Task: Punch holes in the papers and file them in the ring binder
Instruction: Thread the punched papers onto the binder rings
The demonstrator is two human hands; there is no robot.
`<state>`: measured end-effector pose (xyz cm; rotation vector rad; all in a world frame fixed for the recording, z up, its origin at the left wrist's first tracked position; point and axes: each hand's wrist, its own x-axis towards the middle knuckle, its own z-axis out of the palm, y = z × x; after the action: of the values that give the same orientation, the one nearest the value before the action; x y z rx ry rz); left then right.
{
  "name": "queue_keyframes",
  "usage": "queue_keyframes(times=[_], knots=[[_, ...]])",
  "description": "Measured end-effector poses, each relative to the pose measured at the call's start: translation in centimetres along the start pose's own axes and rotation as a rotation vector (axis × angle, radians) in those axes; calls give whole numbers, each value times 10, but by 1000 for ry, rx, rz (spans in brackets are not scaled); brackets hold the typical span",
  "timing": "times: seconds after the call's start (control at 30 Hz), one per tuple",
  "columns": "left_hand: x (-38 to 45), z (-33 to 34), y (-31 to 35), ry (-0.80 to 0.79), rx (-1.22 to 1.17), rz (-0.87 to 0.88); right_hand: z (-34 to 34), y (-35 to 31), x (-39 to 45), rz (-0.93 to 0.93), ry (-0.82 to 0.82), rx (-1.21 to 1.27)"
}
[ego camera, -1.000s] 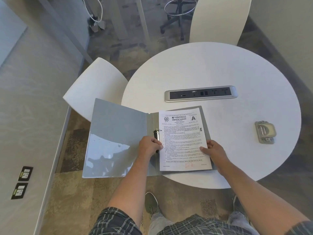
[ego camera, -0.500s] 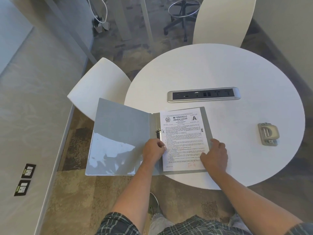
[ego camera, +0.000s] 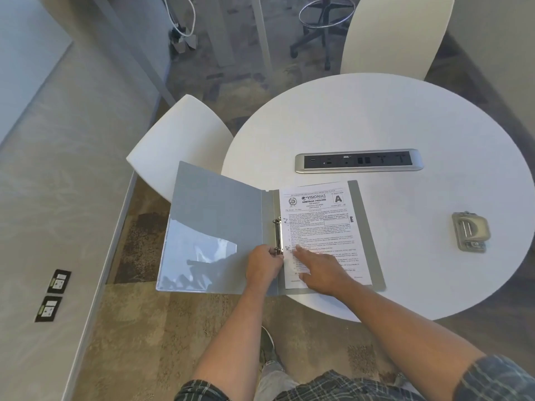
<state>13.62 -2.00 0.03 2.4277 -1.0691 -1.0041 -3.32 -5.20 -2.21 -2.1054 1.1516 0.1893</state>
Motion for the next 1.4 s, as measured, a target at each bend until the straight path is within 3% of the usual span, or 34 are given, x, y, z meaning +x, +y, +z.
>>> queue_keyframes(times=[0.37,0.63,0.87,1.17,1.4], knots=[[2,-3,-6,-61,-105,18,2,-15,-1,37,-9,-155],[8,-10,-10,-108,-138,40,-1,-21,3,103,-117,69],[6,-10,-7,-115,-208,6,-5,-24,8,127,-229,91],[13,-11,3,-117,-124,-60,-5,-23,12,104,-259,103],[27,-9,28,109,-5,-58,-6,-10,4,103,-209,115]])
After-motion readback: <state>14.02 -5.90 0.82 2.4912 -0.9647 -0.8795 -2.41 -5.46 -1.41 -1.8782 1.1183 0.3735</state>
